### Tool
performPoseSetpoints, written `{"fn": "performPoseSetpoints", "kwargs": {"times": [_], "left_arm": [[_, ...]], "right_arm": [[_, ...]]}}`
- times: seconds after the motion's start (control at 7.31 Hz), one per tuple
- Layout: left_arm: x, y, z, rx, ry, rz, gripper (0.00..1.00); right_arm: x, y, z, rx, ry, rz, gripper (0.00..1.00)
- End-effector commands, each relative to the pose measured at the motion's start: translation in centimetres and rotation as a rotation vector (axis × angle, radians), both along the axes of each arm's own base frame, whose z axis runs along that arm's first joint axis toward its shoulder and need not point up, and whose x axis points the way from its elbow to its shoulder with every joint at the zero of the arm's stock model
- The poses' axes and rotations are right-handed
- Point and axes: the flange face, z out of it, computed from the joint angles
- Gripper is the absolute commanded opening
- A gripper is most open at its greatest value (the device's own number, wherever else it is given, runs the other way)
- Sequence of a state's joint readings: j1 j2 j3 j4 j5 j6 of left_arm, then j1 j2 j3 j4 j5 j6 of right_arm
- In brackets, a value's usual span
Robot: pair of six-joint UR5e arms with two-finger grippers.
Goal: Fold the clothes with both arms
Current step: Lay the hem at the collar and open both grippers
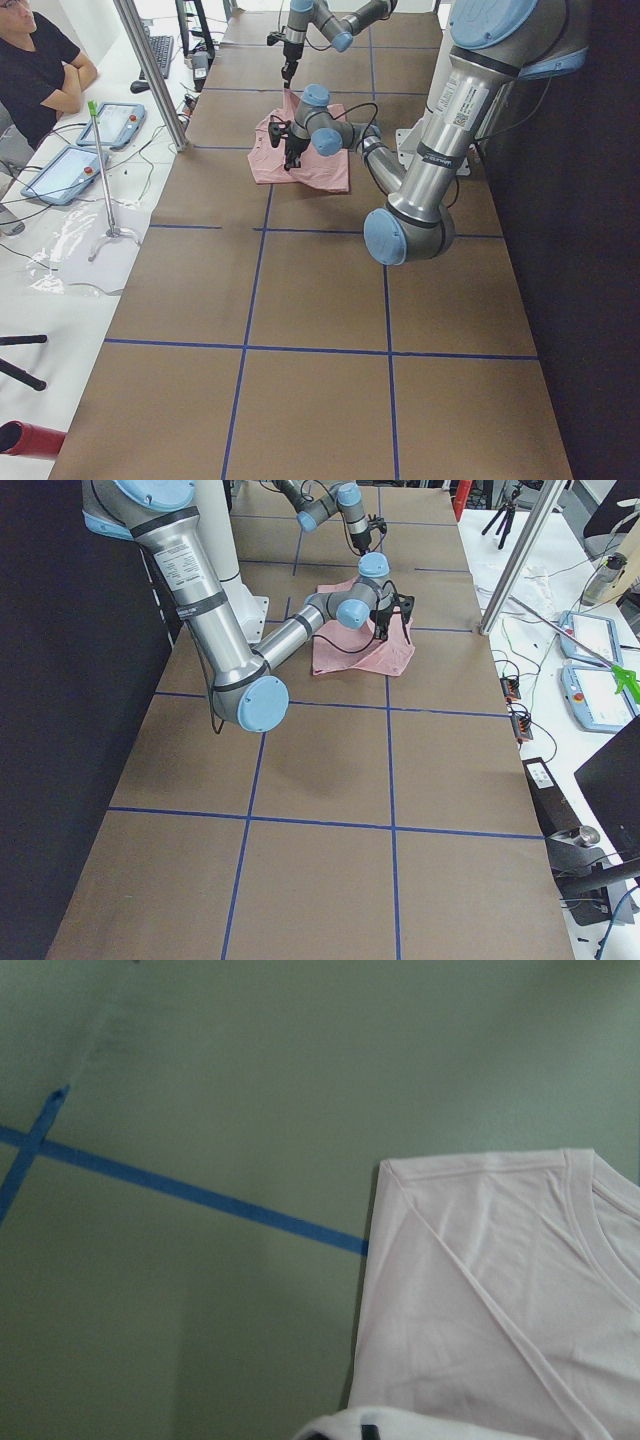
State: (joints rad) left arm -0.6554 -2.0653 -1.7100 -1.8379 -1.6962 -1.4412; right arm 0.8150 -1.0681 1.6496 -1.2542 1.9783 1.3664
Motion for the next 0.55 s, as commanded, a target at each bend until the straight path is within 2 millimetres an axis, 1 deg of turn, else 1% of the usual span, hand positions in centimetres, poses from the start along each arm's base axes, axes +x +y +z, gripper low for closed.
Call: {"fn": "performPoseSetpoints", "kwargs": {"times": [0.0, 0.27, 0.41], "left_arm": [[1.3, -2.2, 3.0, -0.004, -0.019, -0.008, 0.0], [1.7, -2.7, 2.5, 0.0, -0.015, -0.011, 0.0], [2.2, -3.1, 1.9, 0.001, -0.012, -0.012, 0.0]], "right_arm": [[-0.2, -2.9, 4.1, -0.02, 0.016, 0.028, 0.0], [0.0, -3.4, 4.5, -0.027, 0.023, 0.035, 0.0], [-0.3, -3.7, 4.1, -0.024, 0.021, 0.035, 0.0]]}}
